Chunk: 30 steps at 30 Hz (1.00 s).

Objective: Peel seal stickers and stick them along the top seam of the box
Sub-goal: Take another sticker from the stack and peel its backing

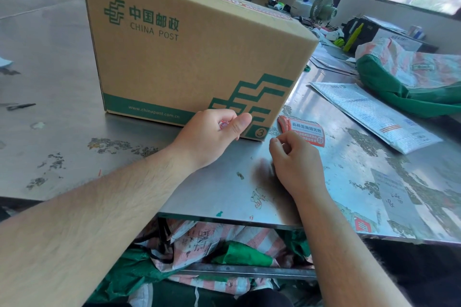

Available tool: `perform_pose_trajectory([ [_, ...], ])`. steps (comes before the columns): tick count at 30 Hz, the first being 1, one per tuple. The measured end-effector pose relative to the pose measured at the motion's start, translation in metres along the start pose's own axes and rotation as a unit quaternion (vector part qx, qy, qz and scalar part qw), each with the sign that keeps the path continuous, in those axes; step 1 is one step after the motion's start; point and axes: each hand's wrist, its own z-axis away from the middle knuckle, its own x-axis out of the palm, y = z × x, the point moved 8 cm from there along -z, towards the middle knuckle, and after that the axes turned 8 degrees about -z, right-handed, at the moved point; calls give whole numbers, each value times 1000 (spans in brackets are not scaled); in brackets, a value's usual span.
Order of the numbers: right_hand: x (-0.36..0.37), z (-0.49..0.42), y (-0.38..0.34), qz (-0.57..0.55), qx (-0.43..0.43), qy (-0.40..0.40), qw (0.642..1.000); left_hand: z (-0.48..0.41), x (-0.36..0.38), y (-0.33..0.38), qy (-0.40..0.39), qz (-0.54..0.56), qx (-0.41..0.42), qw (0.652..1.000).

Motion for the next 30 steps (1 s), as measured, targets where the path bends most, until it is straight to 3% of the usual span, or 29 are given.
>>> perform_pose_trajectory([
  [4,-16,-5,5,-9,4,100,995,-1,-1,-3,6,13,1,1000],
  [11,-28,-26,26,125,126,119,977,0,1,-4,1,14,-16,1000],
  [17,-39,-53,68,93,275,123,949,0,2,-8,-12,10,-32,999],
  [30,-42,-74,94,83,317,110,938,0,4,-8,-25,4,-38,999],
])
